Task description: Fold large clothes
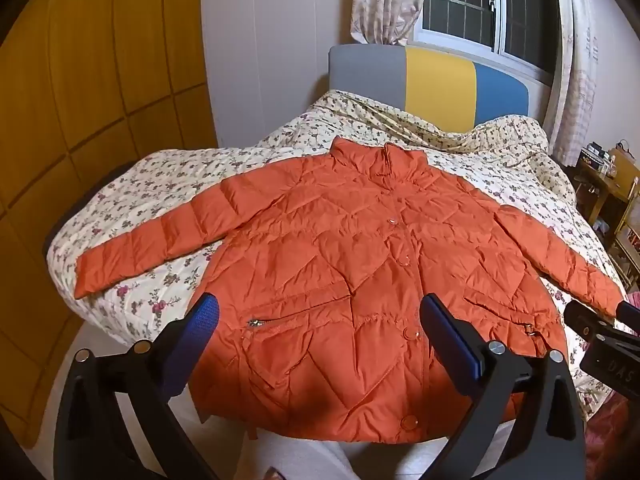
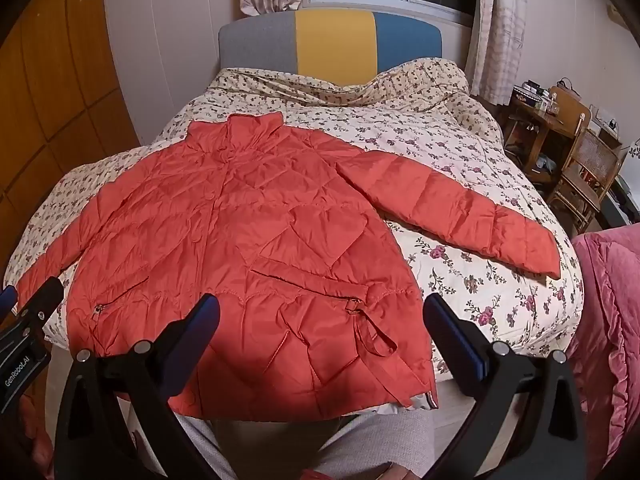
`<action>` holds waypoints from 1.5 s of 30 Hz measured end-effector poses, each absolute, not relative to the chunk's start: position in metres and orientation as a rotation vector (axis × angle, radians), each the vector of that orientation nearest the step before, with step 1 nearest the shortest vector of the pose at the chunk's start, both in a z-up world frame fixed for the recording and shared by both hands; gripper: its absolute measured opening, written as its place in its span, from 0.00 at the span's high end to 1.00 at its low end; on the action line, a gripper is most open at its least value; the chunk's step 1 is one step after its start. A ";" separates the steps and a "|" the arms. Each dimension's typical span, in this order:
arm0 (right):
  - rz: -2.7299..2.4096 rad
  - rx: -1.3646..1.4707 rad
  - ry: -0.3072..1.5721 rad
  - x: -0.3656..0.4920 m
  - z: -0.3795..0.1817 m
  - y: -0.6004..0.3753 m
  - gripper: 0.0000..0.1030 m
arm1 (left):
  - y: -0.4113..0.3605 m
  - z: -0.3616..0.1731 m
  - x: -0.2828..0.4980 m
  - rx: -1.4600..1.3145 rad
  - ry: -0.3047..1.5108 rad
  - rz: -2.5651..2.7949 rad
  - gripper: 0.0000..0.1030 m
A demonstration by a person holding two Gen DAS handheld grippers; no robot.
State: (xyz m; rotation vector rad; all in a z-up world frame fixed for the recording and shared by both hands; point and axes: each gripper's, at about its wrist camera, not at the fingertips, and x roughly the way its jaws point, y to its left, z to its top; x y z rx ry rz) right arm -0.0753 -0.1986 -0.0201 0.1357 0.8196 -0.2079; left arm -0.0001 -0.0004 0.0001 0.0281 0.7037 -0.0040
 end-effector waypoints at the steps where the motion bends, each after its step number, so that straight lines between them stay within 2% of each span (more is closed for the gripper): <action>1: -0.207 0.137 0.818 -0.075 -0.020 -0.199 0.02 | 0.000 0.000 0.000 0.027 0.704 -0.003 0.03; 45: -0.206 0.141 0.842 -0.074 -0.027 -0.201 0.02 | 0.002 -0.009 0.000 -0.005 0.735 0.004 0.03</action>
